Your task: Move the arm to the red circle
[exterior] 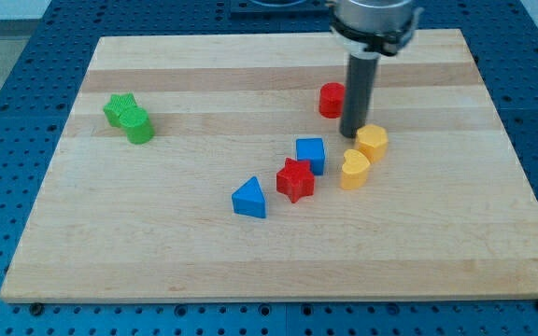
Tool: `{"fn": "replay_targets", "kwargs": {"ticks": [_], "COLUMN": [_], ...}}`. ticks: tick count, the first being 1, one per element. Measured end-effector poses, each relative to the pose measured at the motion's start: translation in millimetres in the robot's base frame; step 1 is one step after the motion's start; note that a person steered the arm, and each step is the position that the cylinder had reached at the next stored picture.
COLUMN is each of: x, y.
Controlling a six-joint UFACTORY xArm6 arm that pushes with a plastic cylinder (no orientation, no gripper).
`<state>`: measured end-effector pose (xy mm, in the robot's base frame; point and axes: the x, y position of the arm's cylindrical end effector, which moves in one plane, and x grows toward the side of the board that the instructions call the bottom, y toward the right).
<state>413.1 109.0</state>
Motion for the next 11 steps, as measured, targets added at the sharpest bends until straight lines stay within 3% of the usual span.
{"fn": "replay_targets", "kwargs": {"ticks": [1,4,5,6,9,11], "x": [7,0,-22,-48,-26,-26], "y": [16,-94,-109,-109,-23,-68]}}
